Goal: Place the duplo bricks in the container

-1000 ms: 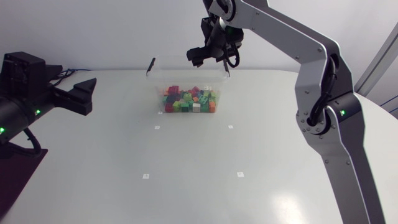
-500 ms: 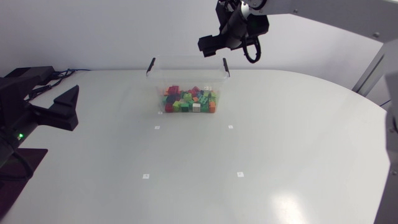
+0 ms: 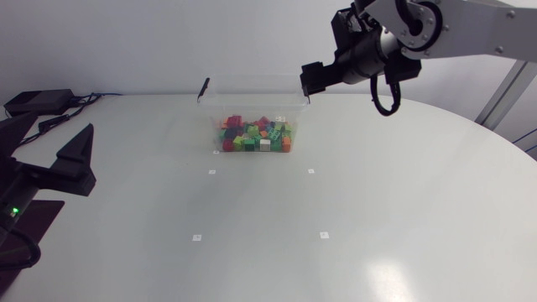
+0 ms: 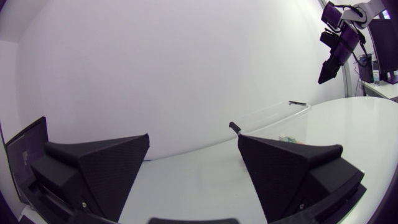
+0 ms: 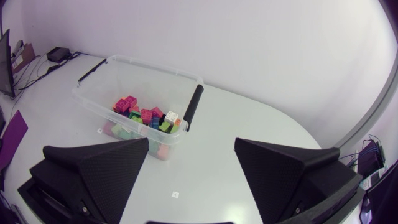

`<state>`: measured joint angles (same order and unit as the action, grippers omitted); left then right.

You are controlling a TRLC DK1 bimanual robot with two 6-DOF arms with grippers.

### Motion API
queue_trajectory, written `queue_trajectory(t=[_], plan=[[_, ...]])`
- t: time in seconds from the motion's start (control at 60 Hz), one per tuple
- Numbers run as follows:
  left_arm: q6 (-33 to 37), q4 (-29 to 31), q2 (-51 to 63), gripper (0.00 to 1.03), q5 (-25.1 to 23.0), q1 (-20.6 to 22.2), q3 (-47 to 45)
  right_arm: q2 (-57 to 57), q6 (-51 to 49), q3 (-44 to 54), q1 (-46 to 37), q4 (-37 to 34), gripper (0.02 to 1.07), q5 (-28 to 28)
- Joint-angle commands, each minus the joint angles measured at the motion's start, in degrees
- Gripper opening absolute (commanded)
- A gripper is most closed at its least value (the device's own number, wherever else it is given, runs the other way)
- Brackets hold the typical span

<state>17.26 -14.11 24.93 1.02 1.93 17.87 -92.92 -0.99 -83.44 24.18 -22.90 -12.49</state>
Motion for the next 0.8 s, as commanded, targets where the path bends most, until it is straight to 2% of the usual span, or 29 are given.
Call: queue_trajectory(t=[0.0,0.25,0.783], plan=[[-2.1,-1.0,-1.5,0.99,0.6,-0.1,-2.2,3.9,-1.7,5.0,-0.5,2.4,1.02,-1.0],[-2.6,-1.6,-5.3,0.99,0.9,-0.1,-5.3,13.8,-3.1,18.8,-1.9,10.2,1.02,-2.5],[-4.3,-2.6,-11.0,0.99,1.4,-1.1,-9.7,32.9,-5.8,39.1,-8.9,19.3,1.02,-3.3]])
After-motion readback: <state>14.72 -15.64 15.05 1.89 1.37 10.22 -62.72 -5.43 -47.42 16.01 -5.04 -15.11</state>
